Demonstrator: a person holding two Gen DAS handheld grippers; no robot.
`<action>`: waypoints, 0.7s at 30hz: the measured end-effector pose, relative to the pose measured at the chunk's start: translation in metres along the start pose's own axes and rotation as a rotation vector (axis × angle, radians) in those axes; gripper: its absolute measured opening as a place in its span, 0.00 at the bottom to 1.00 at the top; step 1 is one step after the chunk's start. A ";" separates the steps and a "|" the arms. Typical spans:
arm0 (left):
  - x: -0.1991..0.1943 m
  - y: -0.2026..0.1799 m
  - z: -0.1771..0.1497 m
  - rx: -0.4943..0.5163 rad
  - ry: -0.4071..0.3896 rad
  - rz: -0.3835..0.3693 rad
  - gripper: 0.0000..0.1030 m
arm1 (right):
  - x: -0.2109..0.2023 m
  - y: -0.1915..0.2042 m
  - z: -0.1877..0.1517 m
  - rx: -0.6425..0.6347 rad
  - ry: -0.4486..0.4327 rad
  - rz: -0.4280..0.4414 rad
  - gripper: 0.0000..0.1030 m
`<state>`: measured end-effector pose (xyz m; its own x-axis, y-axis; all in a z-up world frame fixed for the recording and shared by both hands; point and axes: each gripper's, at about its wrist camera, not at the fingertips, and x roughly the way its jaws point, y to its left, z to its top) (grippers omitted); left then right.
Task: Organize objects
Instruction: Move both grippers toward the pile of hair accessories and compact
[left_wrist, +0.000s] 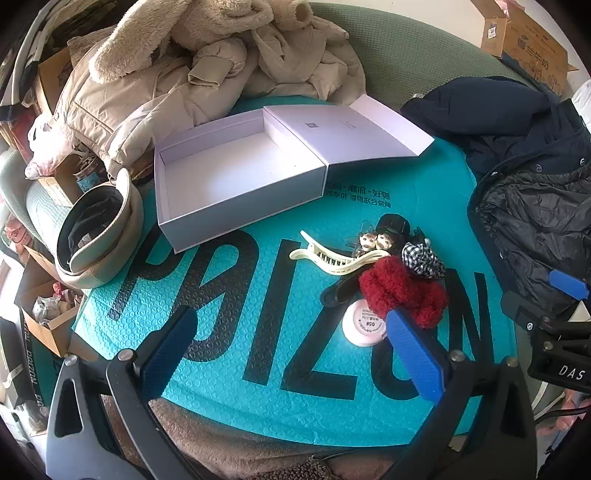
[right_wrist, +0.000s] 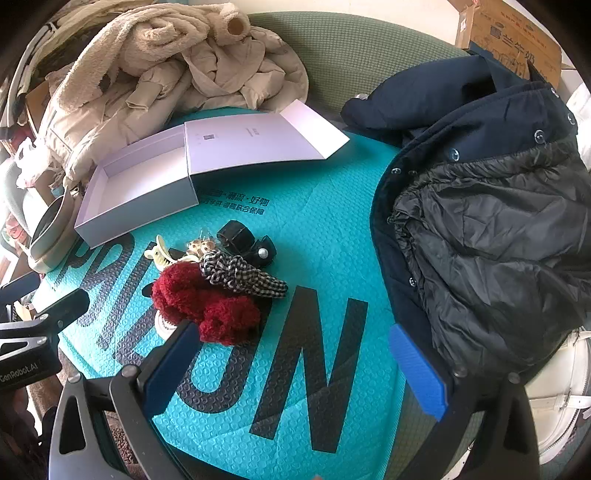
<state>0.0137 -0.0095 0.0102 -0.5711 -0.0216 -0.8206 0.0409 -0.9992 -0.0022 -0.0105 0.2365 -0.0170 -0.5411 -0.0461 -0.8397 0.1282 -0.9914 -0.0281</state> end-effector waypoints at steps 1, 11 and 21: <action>0.000 0.000 0.000 0.001 -0.001 0.000 0.99 | 0.000 0.000 0.000 -0.001 -0.001 0.001 0.99; -0.005 -0.004 -0.003 0.012 -0.013 -0.003 0.99 | -0.002 0.000 -0.001 -0.005 -0.006 0.005 0.99; -0.009 -0.007 -0.003 0.020 -0.020 -0.016 0.99 | -0.008 -0.004 -0.001 -0.005 -0.019 0.017 0.99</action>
<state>0.0211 -0.0021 0.0159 -0.5879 -0.0063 -0.8089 0.0152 -0.9999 -0.0032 -0.0060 0.2404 -0.0112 -0.5545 -0.0650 -0.8296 0.1412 -0.9898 -0.0168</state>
